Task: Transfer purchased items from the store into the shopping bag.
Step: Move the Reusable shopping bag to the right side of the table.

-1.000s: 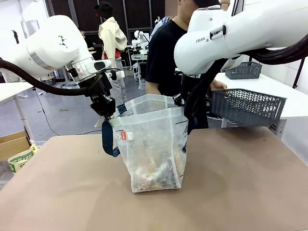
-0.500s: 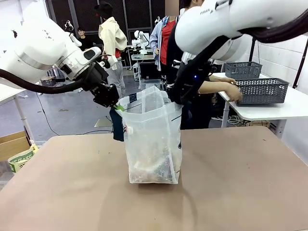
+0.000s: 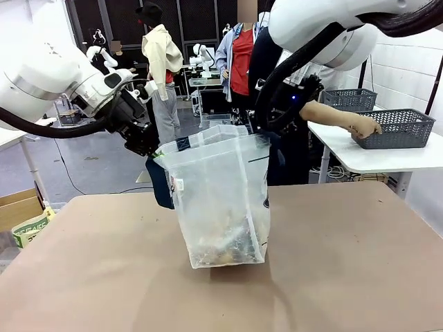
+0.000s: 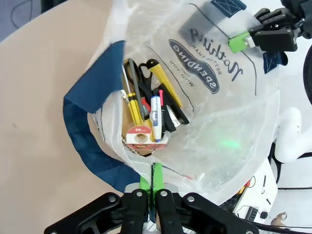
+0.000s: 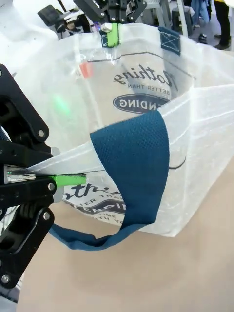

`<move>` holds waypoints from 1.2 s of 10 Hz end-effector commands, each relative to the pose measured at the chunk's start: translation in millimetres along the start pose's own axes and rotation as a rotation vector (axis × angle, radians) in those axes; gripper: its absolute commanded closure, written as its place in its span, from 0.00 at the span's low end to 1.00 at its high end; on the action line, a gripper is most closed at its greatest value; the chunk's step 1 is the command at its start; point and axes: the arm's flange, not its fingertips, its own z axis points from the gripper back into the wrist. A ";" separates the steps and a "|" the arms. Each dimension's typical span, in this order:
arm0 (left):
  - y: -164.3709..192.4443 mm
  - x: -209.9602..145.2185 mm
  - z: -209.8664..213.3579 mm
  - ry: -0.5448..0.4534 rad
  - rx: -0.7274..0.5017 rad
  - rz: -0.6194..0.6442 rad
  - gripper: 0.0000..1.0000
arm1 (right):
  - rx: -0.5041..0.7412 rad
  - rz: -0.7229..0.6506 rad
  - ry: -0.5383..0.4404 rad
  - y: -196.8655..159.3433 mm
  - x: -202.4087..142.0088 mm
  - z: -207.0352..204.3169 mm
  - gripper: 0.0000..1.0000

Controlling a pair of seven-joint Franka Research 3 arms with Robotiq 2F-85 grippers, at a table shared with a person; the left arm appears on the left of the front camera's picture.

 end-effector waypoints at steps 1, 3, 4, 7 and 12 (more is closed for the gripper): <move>-5.6 4.2 0.4 -0.018 0.010 0.020 1.00 | 0.000 -0.006 -0.025 4.5 -1.2 -4.2 1.00; 9.9 -7.2 5.0 -0.055 -0.059 -0.021 1.00 | 0.064 -0.016 0.026 -6.2 8.2 12.5 1.00; 21.8 -14.0 14.4 -0.081 -0.149 -0.037 1.00 | 0.111 -0.069 0.133 -14.0 16.4 19.4 1.00; 42.3 -15.8 32.5 -0.068 -0.263 -0.101 1.00 | 0.130 -0.027 0.180 -27.8 36.8 28.3 1.00; 35.2 -20.3 24.1 -0.073 -0.219 -0.077 1.00 | 0.096 -0.059 0.154 -29.9 22.3 19.3 1.00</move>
